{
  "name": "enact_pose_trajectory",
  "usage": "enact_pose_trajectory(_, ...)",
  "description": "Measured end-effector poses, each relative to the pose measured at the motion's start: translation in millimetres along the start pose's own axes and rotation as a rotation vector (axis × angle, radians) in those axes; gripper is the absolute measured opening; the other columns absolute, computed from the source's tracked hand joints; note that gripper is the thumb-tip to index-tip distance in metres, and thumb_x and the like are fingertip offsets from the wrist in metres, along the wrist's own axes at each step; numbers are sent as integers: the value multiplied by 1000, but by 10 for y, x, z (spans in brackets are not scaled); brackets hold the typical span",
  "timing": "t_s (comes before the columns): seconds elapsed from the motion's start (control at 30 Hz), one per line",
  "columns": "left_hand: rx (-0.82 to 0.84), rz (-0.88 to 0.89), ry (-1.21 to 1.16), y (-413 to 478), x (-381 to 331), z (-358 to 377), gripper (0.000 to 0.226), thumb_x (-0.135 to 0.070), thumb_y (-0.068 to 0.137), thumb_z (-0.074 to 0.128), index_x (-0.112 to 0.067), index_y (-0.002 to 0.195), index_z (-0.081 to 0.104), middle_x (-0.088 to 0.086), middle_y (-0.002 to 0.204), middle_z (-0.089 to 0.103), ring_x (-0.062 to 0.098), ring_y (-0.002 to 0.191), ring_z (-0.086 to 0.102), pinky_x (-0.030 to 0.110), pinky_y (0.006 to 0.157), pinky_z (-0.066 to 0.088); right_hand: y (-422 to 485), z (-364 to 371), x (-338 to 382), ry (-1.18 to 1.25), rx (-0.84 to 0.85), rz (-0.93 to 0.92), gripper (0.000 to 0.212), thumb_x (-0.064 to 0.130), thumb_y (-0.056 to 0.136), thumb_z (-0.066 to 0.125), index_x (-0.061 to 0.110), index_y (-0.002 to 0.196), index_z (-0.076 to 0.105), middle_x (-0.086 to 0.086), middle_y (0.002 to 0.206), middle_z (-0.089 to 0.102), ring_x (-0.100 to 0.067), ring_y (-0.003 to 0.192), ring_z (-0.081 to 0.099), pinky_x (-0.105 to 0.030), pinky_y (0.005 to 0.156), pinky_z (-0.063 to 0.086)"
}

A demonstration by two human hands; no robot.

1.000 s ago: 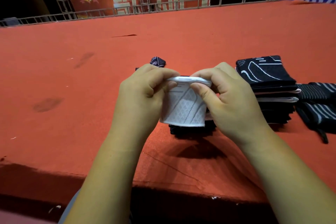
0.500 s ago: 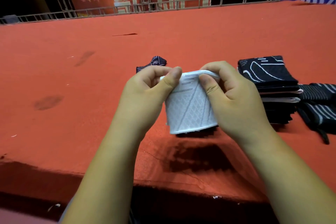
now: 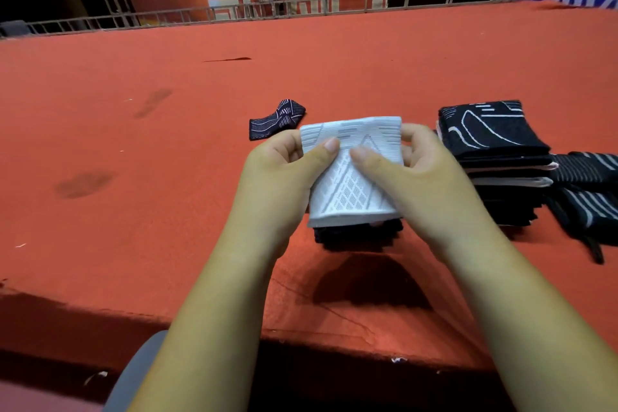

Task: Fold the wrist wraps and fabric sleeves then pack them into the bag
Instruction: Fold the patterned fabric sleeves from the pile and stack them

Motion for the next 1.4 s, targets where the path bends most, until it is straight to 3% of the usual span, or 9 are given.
enact_pose_trajectory(0.1, -35, 48, 52, 22, 2, -36, 14, -21, 100, 75, -11, 110, 77, 8, 101, 82, 25, 94, 78, 43, 80, 62, -16, 136, -120, 14, 136, 98, 42, 32, 89, 87, 21, 123, 65, -6, 106, 80, -27, 81, 81, -42, 56, 62)
enact_pose_trajectory(0.23, -13, -3, 97, 23, 45, -42, 16, -29, 103, 71, -16, 109, 78, 6, 104, 82, 26, 94, 78, 46, 80, 59, 4, 185, -164, 153, 160, 90, 39, 14, 93, 83, 13, 127, 64, -11, 114, 79, -33, 90, 81, -38, 56, 62)
enact_pose_trajectory(0.4, 75, -144, 128, 3, 134, -21, 17, -26, 105, 68, -18, 117, 75, 11, 104, 78, 14, 71, 74, 31, 54, 58, 112, 54, -255, 38, 50, 22, 41, 34, 90, 84, 24, 125, 66, -2, 118, 79, -31, 100, 80, -54, 81, 65)
enact_pose_trajectory(0.57, -11, -57, 65, 95, 165, -23, 38, -17, 99, 76, -16, 132, 58, 18, 105, 75, 22, 58, 69, 32, 54, 56, 161, -82, -182, -22, -21, -22, 53, 37, 89, 80, 31, 137, 59, 4, 118, 79, -22, 104, 79, -62, 89, 62)
enact_pose_trajectory(0.7, -72, 72, 133, 173, 77, -2, 29, -13, 98, 74, -25, 118, 57, 6, 109, 71, 14, 69, 70, 32, 57, 59, 182, -225, -67, -154, -95, -105, 62, 20, 90, 70, 45, 143, 48, 7, 115, 75, -13, 97, 77, -52, 93, 61)
enact_pose_trajectory(0.83, -104, 136, 283, 209, 43, 17, 21, -7, 99, 64, -26, 99, 74, -6, 105, 74, 11, 65, 64, 24, 57, 54, 112, -236, -44, -205, -198, -191, 45, 11, 95, 70, 40, 126, 55, 11, 111, 68, -8, 77, 72, -37, 80, 57)
enact_pose_trajectory(1.0, -162, 190, 404, 234, 47, 7, 20, -17, 99, 68, -30, 107, 80, -16, 105, 77, 4, 78, 63, 22, 77, 50, 111, -209, -45, -419, -291, -281, 16, 17, 99, 69, 26, 111, 74, 11, 110, 71, -7, 101, 69, -32, 97, 54)
enact_pose_trajectory(1.3, -94, 116, 595, 257, 205, 111, 33, -16, 97, 60, -24, 122, 80, -6, 125, 72, 12, 115, 66, 34, 108, 50, 183, -54, -237, -634, -141, -211, 35, 26, 98, 71, 14, 131, 74, 2, 130, 65, -11, 122, 60, -18, 109, 38)
enact_pose_trajectory(1.4, -78, 139, 626, 241, 210, 152, 35, -13, 99, 58, -22, 126, 78, -2, 128, 66, 11, 118, 62, 26, 105, 46, 169, -38, -275, -661, -131, -194, 33, 27, 99, 69, 15, 129, 74, 1, 129, 62, -17, 124, 59, -27, 113, 41)
Point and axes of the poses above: each hand's wrist, its own y-axis towards the middle knuckle, its own z-axis out of the palm, x = y × z, the point moved 9 cm from there along y, towards the middle knuckle
